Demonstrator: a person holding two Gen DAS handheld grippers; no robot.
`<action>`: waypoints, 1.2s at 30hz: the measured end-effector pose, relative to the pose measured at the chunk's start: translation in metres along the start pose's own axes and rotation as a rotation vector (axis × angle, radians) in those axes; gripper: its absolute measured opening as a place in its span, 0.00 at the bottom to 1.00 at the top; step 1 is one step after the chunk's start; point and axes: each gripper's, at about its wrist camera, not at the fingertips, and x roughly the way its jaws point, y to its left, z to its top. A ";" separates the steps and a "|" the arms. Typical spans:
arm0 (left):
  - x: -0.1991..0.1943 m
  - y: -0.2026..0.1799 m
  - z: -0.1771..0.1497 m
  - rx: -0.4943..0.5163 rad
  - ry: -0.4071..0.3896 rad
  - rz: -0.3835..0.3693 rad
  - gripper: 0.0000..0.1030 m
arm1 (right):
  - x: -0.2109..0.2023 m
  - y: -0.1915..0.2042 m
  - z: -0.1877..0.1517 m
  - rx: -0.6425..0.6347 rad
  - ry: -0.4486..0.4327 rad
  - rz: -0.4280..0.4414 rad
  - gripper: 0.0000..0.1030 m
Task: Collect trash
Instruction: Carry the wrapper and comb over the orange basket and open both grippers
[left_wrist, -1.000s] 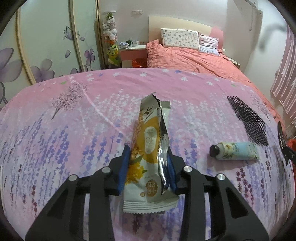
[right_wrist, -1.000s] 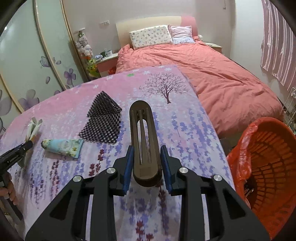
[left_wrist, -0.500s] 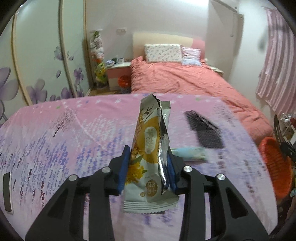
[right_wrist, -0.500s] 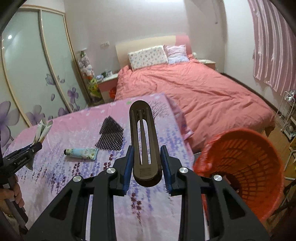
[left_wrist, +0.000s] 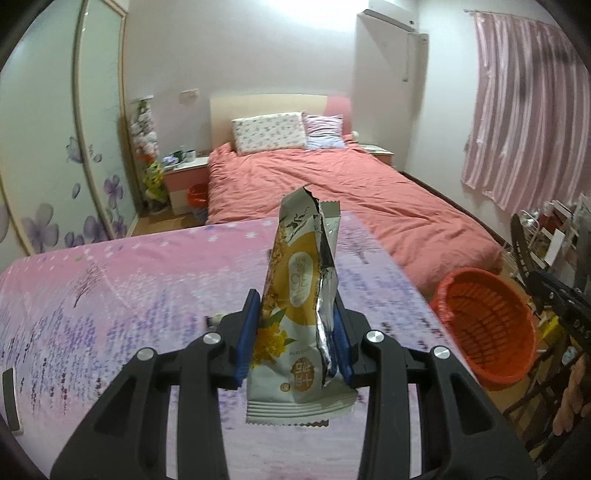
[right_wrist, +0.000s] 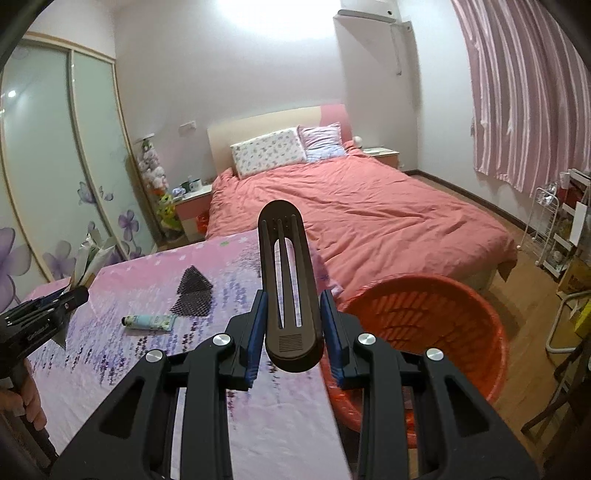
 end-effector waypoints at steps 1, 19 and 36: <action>-0.001 -0.007 0.000 0.007 -0.001 -0.010 0.36 | -0.002 -0.004 0.000 0.003 -0.004 -0.007 0.29; 0.016 -0.148 0.000 0.120 0.028 -0.236 0.36 | -0.008 -0.076 -0.009 0.117 -0.017 -0.095 0.29; 0.079 -0.256 -0.026 0.199 0.146 -0.380 0.40 | 0.020 -0.141 -0.020 0.258 0.027 -0.105 0.29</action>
